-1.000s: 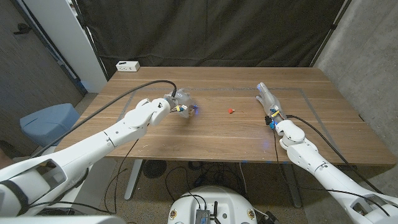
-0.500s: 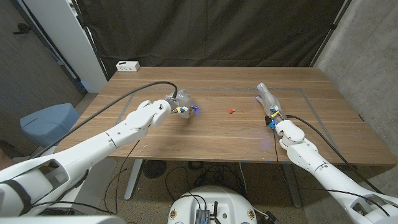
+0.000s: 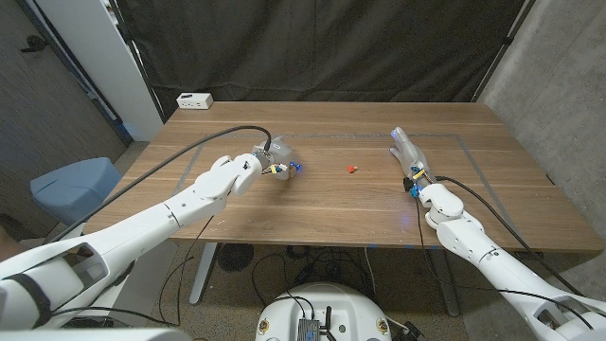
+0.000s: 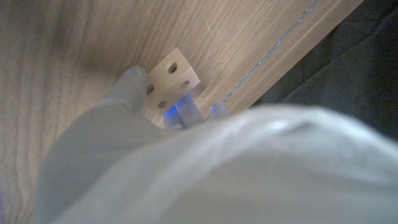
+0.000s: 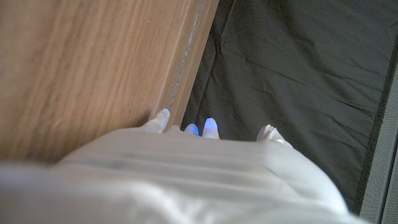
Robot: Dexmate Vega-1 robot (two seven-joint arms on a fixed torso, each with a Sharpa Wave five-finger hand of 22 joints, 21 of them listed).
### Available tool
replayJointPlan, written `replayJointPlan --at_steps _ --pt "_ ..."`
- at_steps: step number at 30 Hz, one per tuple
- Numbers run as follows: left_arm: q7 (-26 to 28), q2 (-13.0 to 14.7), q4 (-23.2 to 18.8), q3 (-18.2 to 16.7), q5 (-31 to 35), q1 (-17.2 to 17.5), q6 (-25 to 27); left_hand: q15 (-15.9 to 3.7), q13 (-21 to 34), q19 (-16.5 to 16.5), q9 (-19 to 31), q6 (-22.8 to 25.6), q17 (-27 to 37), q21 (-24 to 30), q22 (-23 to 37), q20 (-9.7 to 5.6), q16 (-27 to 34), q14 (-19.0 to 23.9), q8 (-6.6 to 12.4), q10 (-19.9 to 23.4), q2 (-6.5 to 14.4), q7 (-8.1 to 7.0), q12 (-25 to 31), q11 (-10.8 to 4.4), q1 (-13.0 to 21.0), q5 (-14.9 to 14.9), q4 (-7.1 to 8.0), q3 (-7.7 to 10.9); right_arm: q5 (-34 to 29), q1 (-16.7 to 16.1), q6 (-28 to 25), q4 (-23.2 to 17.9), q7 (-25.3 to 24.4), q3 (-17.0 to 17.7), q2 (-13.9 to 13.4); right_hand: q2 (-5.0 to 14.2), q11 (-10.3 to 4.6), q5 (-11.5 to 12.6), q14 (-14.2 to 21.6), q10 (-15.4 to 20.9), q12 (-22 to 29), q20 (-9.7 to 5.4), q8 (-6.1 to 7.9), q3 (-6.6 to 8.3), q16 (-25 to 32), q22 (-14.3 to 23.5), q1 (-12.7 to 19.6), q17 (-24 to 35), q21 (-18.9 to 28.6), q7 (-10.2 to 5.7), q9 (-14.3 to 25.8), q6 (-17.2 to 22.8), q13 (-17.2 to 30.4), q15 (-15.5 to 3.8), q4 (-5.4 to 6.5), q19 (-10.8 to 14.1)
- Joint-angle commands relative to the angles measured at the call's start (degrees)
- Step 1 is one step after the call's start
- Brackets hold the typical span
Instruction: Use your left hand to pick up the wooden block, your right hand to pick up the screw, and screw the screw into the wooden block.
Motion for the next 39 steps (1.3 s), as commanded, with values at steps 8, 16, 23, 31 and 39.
replayJointPlan --at_steps 8,16,23,31,39 --pt "2.1 -0.5 0.7 0.6 0.7 0.6 2.0 -3.07 1.5 2.5 0.3 4.2 0.2 0.1 0.2 -0.08 0.1 3.5 0.31 4.2 0.0 -0.04 1.3 -0.11 1.8 0.3 0.29 -1.49 0.1 0.7 -0.3 1.3 0.6 -0.3 0.3 -0.07 -0.22 0.2 -0.5 -0.6 0.1 0.32 0.18 0.13 0.2 0.2 -0.5 0.2 0.1 0.06 0.3 0.1 0.3 0.02 -0.33 0.1" --pt "2.3 -0.6 0.5 0.7 1.2 1.1 3.4 -3.38 1.9 3.3 0.3 5.1 0.2 0.2 0.2 -0.09 0.2 4.6 0.21 5.1 0.0 -0.07 1.5 -0.11 2.1 0.3 0.33 -1.94 0.2 1.0 -0.5 1.6 0.9 -0.4 0.3 -0.05 -0.33 0.2 -0.4 -0.6 0.2 0.28 0.17 0.18 0.2 0.2 -0.5 0.2 0.1 -0.02 0.3 0.1 0.3 0.02 -0.41 0.1" --pt "4.0 -0.8 0.5 0.6 1.6 1.7 4.6 -4.59 3.7 5.7 0.4 9.4 0.3 0.0 0.2 -0.01 0.1 7.5 0.35 9.3 0.4 -0.05 2.8 -0.18 3.9 0.3 0.35 -3.43 0.4 1.2 -0.6 1.9 1.2 -0.5 0.4 -0.03 -0.33 0.2 -0.4 -0.6 0.2 0.28 0.17 0.23 0.3 0.2 -0.6 0.2 0.1 0.05 0.3 0.1 0.3 0.01 -0.47 0.1" --pt "6.2 -0.9 0.8 0.6 1.1 2.0 4.6 -6.55 5.6 8.6 0.5 16.2 0.5 0.1 0.2 -0.68 0.4 11.4 1.07 14.7 0.9 -0.08 3.7 -0.22 5.6 0.1 0.54 -5.44 0.4 1.1 -0.9 1.7 1.2 -0.5 0.2 0.02 -0.29 0.2 -0.6 -0.6 0.2 0.27 0.19 0.29 0.2 0.2 -0.6 0.2 0.1 0.04 0.3 0.1 0.3 -0.16 -0.54 0.1" --pt "6.7 -1.1 1.1 0.8 1.2 1.8 4.8 -7.25 6.0 9.1 0.5 18.3 0.5 0.0 0.2 -1.22 0.6 12.4 1.40 16.4 1.1 -0.09 3.9 -0.20 5.8 0.0 0.66 -6.02 0.3 1.3 -1.1 1.7 1.3 -0.6 0.0 0.02 -0.26 0.2 -0.6 -0.6 0.2 0.32 0.19 0.35 0.2 0.2 -0.7 0.2 0.1 0.00 0.3 0.1 0.3 -0.20 -0.64 0.1"
